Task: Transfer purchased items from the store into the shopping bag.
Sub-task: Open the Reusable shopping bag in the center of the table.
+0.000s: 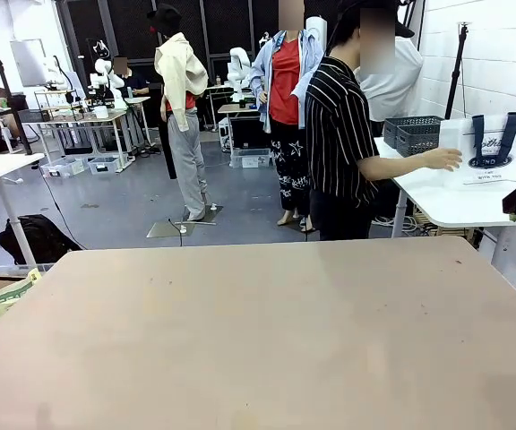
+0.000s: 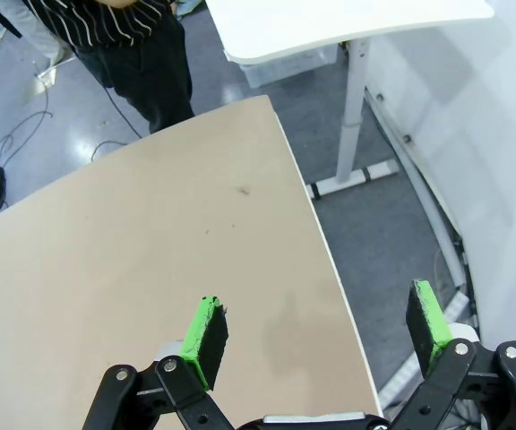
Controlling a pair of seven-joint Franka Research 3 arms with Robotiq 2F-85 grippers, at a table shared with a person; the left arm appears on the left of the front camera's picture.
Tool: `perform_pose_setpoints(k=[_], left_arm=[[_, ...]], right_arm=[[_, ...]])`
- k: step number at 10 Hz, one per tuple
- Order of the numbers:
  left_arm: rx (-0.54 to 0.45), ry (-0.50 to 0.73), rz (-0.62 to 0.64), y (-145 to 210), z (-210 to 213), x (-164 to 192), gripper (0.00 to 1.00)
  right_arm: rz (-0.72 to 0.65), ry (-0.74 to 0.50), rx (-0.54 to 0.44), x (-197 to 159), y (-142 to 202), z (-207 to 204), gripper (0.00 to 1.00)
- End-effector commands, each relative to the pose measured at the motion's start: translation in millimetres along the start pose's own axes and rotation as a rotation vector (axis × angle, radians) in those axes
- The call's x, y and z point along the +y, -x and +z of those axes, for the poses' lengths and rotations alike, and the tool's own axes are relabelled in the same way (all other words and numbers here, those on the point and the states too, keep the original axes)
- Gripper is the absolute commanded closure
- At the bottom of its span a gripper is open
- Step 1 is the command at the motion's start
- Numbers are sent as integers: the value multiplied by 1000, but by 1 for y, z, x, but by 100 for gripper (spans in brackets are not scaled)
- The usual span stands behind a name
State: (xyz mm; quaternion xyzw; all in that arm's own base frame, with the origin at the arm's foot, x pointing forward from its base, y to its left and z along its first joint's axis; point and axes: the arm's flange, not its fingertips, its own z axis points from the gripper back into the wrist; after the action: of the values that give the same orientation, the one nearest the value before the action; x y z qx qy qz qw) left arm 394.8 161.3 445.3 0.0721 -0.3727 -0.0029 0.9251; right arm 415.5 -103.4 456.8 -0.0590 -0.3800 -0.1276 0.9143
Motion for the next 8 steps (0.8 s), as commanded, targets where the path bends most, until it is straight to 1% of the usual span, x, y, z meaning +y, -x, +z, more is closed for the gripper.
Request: perform_pose_setpoints(k=[1,8], left_arm=[[1,-1,-3,1,-1,2,0],[1,-1,-3,1,-1,2,0]], right_arm=[[12,4,10,0,0,1,0],[12,4,10,0,0,1,0]])
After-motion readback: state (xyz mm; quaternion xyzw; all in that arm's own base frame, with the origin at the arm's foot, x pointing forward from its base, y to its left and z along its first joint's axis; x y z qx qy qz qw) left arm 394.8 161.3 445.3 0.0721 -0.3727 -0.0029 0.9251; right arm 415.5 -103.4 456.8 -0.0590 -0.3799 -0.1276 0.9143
